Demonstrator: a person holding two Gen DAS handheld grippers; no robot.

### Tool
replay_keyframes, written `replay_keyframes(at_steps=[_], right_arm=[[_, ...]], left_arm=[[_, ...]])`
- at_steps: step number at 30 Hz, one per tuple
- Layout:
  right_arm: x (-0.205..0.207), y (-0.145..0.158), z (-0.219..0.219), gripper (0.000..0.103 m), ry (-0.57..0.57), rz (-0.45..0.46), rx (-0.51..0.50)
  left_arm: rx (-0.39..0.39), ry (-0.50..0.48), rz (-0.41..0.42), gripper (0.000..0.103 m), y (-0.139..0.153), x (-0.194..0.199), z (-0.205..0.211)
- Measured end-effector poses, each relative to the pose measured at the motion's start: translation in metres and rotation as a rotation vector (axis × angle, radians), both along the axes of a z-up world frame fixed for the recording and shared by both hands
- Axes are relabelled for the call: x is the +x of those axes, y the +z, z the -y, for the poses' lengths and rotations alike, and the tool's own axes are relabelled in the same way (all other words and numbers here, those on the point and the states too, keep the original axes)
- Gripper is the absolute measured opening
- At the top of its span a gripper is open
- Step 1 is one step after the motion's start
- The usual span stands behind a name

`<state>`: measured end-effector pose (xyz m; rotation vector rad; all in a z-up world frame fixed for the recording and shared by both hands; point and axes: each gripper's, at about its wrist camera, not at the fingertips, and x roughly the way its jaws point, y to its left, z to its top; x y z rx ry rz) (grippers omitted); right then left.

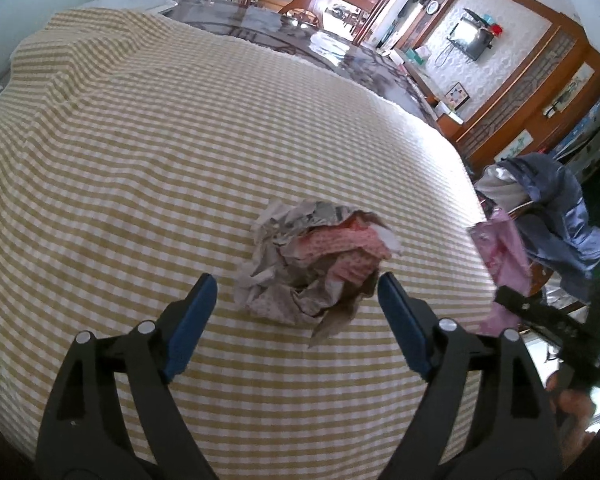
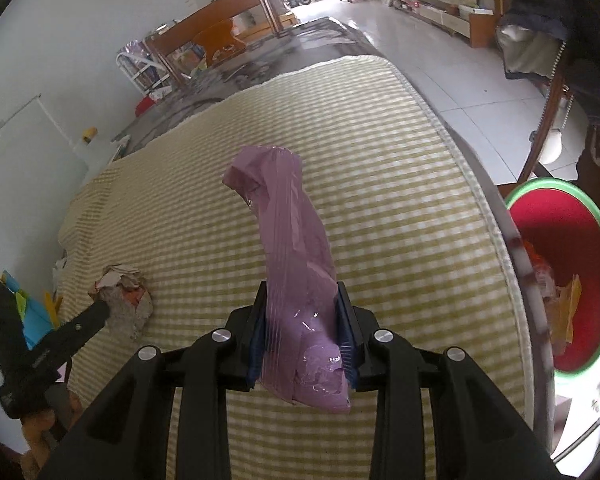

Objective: Collect trash

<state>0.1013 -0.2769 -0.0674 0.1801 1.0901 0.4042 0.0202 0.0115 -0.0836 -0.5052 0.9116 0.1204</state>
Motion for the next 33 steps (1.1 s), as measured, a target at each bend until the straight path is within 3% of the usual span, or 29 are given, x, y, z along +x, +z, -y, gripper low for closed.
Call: replay_keyframes(at_steps=[7,9,11,12,13,20,26,33], right_arm=[[-0.015,0.016,0.011,0.031,-0.001,0.078,-0.023],[-0.018,0.019,0.016,0.031,-0.005,0.091,-0.027],[-0.022,0.021,0.026,0.031,-0.019,0.097,-0.019],[-0.023,0.022,0.030,0.031,-0.027,0.097,-0.014],[-0.025,0.024,0.037,0.031,-0.043,0.096,-0.004],[-0.029,0.043,0.071,0.031,-0.124,0.128,0.079],[-0.038,0.053,0.097,0.031,-0.161,0.157,0.119],[-0.045,0.056,0.122,0.031,-0.203,0.162,0.164]], left_arm=[[0.058,-0.019,0.017,0.078,-0.004,0.007,0.008],[0.077,-0.038,0.010,0.062,-0.007,0.009,0.012],[0.095,-0.042,0.021,0.055,-0.005,0.007,0.014],[0.104,-0.048,0.035,0.042,-0.002,0.005,0.014],[0.097,-0.056,0.045,0.036,0.000,0.004,0.015],[0.166,-0.105,0.058,0.033,0.016,-0.008,0.033],[0.199,-0.124,0.136,0.033,0.054,-0.016,0.054],[0.137,-0.173,0.179,0.033,0.076,-0.012,0.080]])
